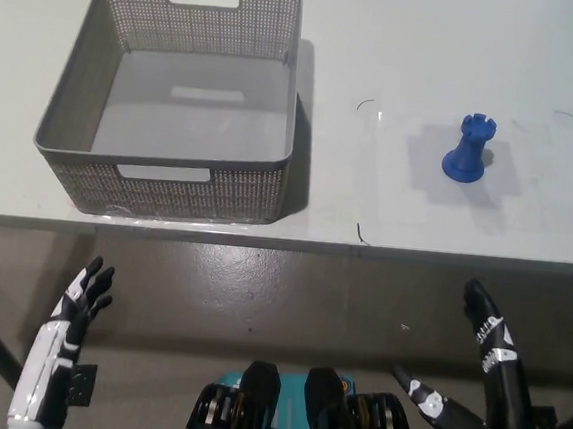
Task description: Use the right hand to pick up a chess pieces and put it into a container on the left hand side
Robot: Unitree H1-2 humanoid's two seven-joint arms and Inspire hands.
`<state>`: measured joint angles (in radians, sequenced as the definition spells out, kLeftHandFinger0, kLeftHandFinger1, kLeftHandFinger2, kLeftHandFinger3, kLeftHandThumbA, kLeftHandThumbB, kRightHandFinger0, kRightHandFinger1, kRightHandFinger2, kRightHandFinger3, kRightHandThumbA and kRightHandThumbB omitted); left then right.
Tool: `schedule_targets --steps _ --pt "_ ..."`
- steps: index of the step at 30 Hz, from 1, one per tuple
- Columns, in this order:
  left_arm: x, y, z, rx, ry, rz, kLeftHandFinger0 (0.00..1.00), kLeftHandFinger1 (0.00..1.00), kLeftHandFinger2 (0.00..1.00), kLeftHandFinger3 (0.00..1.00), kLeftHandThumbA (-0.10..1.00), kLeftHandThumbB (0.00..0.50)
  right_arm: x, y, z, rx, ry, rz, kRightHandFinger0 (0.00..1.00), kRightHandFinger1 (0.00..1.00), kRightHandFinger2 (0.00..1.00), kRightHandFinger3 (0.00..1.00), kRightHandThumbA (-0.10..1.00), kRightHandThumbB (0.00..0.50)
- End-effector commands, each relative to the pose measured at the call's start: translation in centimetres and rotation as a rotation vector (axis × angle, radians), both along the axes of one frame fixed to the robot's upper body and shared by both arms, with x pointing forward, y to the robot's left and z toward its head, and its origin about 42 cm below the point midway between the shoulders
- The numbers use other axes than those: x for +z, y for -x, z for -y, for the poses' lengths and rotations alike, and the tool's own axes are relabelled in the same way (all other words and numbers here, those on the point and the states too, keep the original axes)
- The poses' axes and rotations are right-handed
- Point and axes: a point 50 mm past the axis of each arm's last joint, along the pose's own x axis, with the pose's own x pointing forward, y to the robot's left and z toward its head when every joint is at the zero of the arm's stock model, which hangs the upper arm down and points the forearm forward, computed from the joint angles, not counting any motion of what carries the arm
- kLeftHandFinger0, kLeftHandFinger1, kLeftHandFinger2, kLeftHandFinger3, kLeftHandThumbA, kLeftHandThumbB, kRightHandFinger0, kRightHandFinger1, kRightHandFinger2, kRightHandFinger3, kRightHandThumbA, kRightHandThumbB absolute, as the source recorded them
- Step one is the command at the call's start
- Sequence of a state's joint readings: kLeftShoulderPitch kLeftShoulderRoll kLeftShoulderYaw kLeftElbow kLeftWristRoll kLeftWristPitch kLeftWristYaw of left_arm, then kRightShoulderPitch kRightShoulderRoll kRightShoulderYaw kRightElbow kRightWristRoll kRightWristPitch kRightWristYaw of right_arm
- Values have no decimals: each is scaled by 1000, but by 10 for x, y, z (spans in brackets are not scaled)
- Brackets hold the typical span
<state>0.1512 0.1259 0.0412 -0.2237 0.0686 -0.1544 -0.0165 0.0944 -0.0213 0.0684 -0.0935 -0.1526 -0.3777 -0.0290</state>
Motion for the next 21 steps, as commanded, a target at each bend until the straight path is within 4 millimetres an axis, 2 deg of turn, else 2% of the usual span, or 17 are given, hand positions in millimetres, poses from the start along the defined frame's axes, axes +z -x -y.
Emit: schedule_targets --steps 1,4,5,8,10,11,12,13,15,17,18,19,20,21 --pt "10 16 -1 -27 -46 90 1000 1000 1000 1000 1000 297 32 1 11 -55 79 175 1000 1000 1000 1000 973 211" --pt "4 29 -2 -17 -45 64 1000 1000 1000 1000 1000 321 40 1 14 -78 107 171 1000 1000 1000 1000 973 255" --pt "3 31 -3 -18 -46 57 1000 1000 1000 1000 1000 320 49 -5 15 -81 111 187 1000 1000 1000 1000 938 280" --pt "1 33 -5 -16 -49 58 1000 1000 1000 1000 1000 325 65 -15 17 -106 156 204 1000 1000 1000 1000 892 306" --pt "1 33 -7 -17 -59 61 1000 1000 1000 1000 1000 330 90 -29 22 -131 257 212 1000 1000 1000 1000 829 324" --pt "1 34 -7 -16 -61 59 1000 1000 1000 1000 1000 330 95 -32 23 -133 277 214 1000 1000 1000 1000 817 326" --pt "0 35 -8 -16 -63 58 1000 1000 1000 1000 1000 330 106 -38 27 -167 363 230 1000 1000 1000 1000 845 341" --pt "0 35 -8 -12 -69 57 1000 1000 1000 1000 1000 329 123 -48 32 -172 378 232 1000 1000 1000 1000 819 365" --pt "0 35 -9 -9 -69 49 1000 1000 1000 1000 1000 347 145 -65 33 -195 346 271 1000 1000 1000 1000 773 366" --pt "-1 35 -9 -11 -67 49 1000 1000 1000 1000 1000 344 158 -79 34 -212 312 283 1000 1000 1000 1000 758 364" --pt "-1 35 -8 -10 -60 40 1000 1000 1000 1000 1000 357 170 -104 34 -221 243 286 1000 1000 1000 1000 741 395" --pt "-2 35 -7 -10 -56 37 1000 1000 1000 1000 1000 358 172 -110 34 -224 227 283 1000 1000 1000 1000 739 398" --pt "-2 35 -8 -10 -60 41 1000 1000 1000 1000 1000 355 178 -128 34 -239 219 279 1000 1000 1000 1000 738 385" --pt "-2 36 -8 -10 -61 41 1000 1000 1000 1000 1000 355 181 -137 35 -244 214 275 1000 1000 1000 1000 716 374"
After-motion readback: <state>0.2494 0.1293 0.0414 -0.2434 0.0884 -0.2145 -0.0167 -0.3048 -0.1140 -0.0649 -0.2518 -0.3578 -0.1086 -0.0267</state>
